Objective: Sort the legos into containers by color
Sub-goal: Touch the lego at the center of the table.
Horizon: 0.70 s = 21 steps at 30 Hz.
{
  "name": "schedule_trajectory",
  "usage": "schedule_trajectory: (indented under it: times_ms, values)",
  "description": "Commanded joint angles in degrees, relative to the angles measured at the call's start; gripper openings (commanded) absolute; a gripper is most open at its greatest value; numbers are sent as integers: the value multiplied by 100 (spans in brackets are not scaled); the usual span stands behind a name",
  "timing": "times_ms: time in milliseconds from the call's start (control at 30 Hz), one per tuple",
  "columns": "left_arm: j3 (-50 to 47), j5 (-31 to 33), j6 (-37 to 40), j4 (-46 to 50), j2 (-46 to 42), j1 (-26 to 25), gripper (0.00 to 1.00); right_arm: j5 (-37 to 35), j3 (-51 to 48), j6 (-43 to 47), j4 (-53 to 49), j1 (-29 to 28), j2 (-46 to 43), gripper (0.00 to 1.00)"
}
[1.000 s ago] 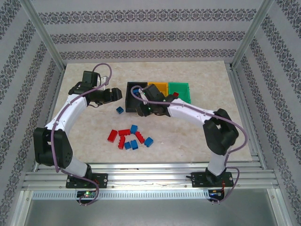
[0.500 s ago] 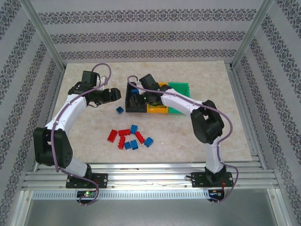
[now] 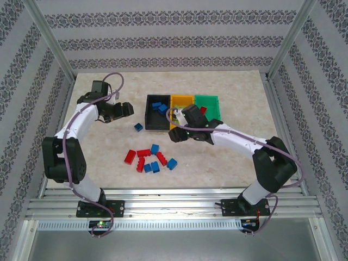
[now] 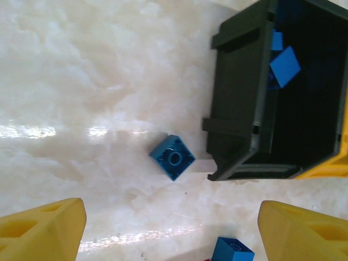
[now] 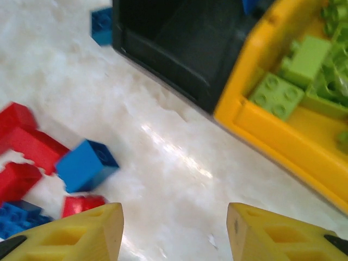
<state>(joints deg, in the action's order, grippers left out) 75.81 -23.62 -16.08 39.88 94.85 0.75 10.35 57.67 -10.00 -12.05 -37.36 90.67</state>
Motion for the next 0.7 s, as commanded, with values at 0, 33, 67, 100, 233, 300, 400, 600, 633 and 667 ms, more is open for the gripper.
schedule_trajectory:
  times_ms: [0,33,67,100,233,300,400,600,633,667]
  values:
    - [430,93,393,787,329,125,83,-306,-531,210,673,179,-191,54]
    - [515,182,467,928,394,127,83,-301,-712,167,897,245,-237,54]
    - [547,248,540,1016,434,127,83,-271,-840,109,1081,307,-265,54]
    - [574,252,601,1082,468,127,83,-208,-937,31,1214,381,-286,54]
    - [641,140,720,1263,687,109,82,-138,-1158,-118,1538,582,-384,54]
    - [654,3,711,1267,865,92,82,-186,-1255,-155,1651,611,-430,54]
    - [704,-196,724,1346,1148,13,82,-191,-1337,-191,1758,616,-494,54]
    - [697,-57,746,1347,1263,-125,82,-182,-1353,-226,1787,616,-459,54]
    - [697,-36,745,1333,1288,-160,82,-162,-1359,-250,1816,610,-448,54]
    - [697,-25,750,1342,1308,-195,82,-144,-1364,-264,1827,608,-442,54]
